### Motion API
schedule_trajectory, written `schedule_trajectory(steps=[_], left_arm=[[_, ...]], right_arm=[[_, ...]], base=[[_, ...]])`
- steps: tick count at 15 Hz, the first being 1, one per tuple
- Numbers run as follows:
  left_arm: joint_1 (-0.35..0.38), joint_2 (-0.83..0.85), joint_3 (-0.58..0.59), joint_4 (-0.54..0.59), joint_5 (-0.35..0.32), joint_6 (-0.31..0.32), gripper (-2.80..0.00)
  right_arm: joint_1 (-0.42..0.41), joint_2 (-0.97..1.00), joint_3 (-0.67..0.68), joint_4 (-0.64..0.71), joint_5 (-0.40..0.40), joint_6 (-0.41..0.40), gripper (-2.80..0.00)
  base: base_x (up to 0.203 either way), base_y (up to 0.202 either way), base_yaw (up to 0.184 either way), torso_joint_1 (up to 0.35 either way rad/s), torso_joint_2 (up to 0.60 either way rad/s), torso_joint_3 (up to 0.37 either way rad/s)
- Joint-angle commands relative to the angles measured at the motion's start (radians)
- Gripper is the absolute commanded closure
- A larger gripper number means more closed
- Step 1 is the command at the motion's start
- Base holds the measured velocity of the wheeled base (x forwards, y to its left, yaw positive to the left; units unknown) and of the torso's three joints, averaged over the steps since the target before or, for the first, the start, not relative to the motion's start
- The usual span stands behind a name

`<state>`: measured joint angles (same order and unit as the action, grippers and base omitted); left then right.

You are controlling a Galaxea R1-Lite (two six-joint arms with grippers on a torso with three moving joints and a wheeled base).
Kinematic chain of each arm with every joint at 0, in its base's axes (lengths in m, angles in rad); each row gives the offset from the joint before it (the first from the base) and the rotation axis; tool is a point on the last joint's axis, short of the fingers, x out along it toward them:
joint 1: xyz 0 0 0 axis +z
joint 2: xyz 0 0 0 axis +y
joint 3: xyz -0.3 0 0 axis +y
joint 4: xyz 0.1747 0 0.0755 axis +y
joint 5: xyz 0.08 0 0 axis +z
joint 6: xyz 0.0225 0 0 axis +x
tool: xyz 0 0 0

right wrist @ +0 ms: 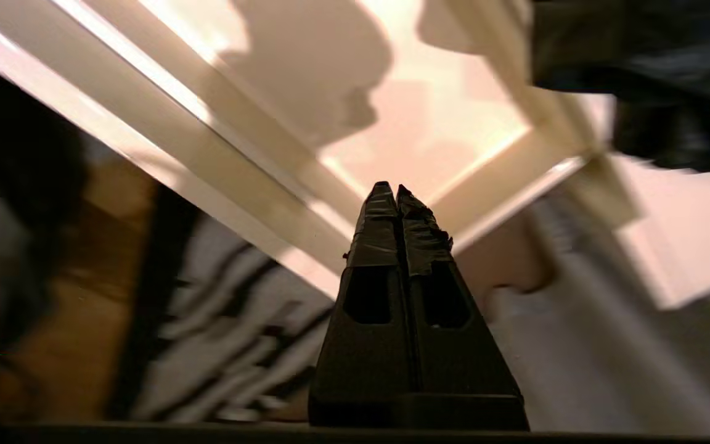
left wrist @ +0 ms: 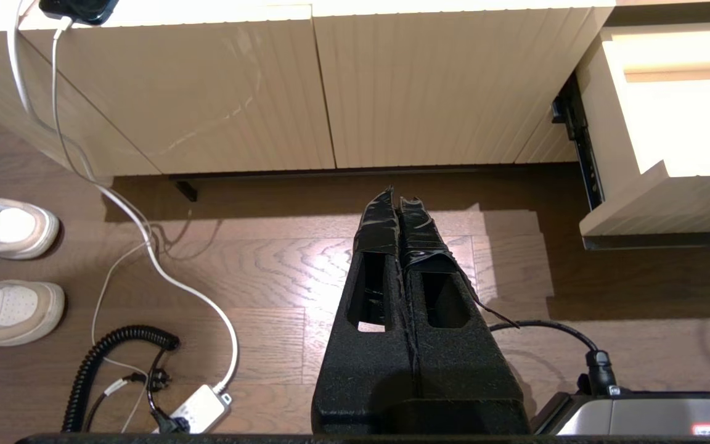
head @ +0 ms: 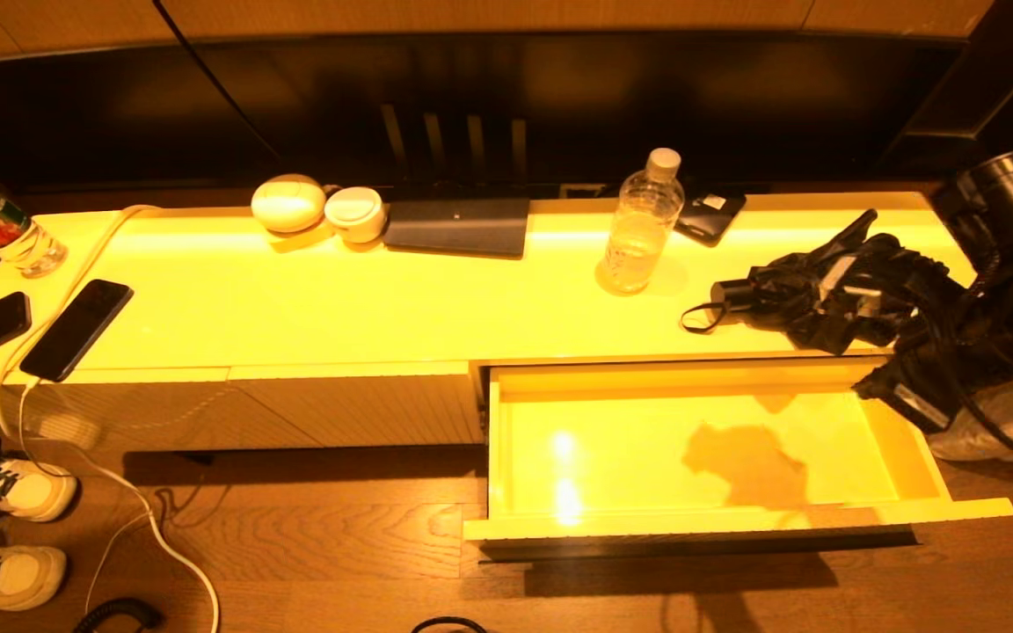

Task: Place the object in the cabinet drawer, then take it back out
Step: Put the umbrella in the drawer

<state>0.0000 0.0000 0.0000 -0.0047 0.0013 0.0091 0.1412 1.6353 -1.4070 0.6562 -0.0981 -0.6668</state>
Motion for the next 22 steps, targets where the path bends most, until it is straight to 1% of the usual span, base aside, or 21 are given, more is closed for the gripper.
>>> schedule_trajectory(steps=[1, 2, 3, 4, 5, 7, 8, 9, 11, 13, 14, 16, 19, 22], left_arm=[[0.0, 0.0, 0.002, 0.0, 0.0, 0.0, 0.0], [0.0, 0.0, 0.002, 0.002, 0.0, 0.0, 0.0], [0.0, 0.0, 0.002, 0.0, 0.0, 0.0, 0.0], [0.0, 0.0, 0.002, 0.001, 0.0, 0.0, 0.0], [0.0, 0.0, 0.002, 0.0, 0.0, 0.0, 0.0], [0.0, 0.0, 0.002, 0.0, 0.0, 0.0, 0.0], [0.0, 0.0, 0.002, 0.0, 0.0, 0.0, 0.0], [0.0, 0.0, 0.002, 0.0, 0.0, 0.0, 0.0], [0.0, 0.0, 0.002, 0.001, 0.0, 0.0, 0.0], [0.0, 0.0, 0.002, 0.0, 0.0, 0.0, 0.0], [0.0, 0.0, 0.002, 0.0, 0.0, 0.0, 0.0], [0.0, 0.0, 0.002, 0.0, 0.0, 0.0, 0.0], [0.0, 0.0, 0.002, 0.002, 0.0, 0.0, 0.0], [0.0, 0.0, 0.002, 0.0, 0.0, 0.0, 0.0]], right_arm=[[-0.068, -0.05, 0.0, -0.003, 0.001, -0.374, 0.0], [-0.093, -0.047, -0.005, -0.005, 0.006, -0.529, 0.0], [-0.116, -0.04, -0.014, -0.009, 0.021, -0.667, 0.0], [-0.135, -0.029, -0.022, -0.016, 0.055, -0.763, 0.0], [-0.147, -0.006, -0.033, -0.033, 0.094, -0.818, 0.0], [-0.148, 0.031, -0.038, -0.128, 0.106, -0.853, 0.0], [-0.147, 0.046, -0.039, -0.168, 0.109, -0.902, 0.0], [-0.147, 0.05, -0.04, -0.185, 0.111, -0.927, 0.0], [-0.147, 0.066, -0.038, -0.231, 0.124, -1.061, 0.0], [-0.146, 0.093, -0.038, -0.296, 0.154, -1.099, 0.0], [-0.146, 0.109, -0.037, -0.334, 0.191, -1.114, 0.0], [-0.143, 0.139, -0.036, -0.386, 0.215, -1.128, 0.0], [-0.135, 0.146, -0.019, -0.473, 0.198, -1.14, 0.0], [-0.123, 0.141, -0.011, -0.515, 0.175, -1.137, 0.0]], base=[[0.0, 0.0, 0.0, 0.0, 0.0, 0.0], [0.0, 0.0, 0.0, 0.0, 0.0, 0.0], [0.0, 0.0, 0.0, 0.0, 0.0, 0.0], [0.0, 0.0, 0.0, 0.0, 0.0, 0.0], [0.0, 0.0, 0.0, 0.0, 0.0, 0.0], [0.0, 0.0, 0.0, 0.0, 0.0, 0.0], [0.0, 0.0, 0.0, 0.0, 0.0, 0.0], [0.0, 0.0, 0.0, 0.0, 0.0, 0.0], [0.0, 0.0, 0.0, 0.0, 0.0, 0.0], [0.0, 0.0, 0.0, 0.0, 0.0, 0.0], [0.0, 0.0, 0.0, 0.0, 0.0, 0.0], [0.0, 0.0, 0.0, 0.0, 0.0, 0.0], [0.0, 0.0, 0.0, 0.0, 0.0, 0.0], [0.0, 0.0, 0.0, 0.0, 0.0, 0.0]])
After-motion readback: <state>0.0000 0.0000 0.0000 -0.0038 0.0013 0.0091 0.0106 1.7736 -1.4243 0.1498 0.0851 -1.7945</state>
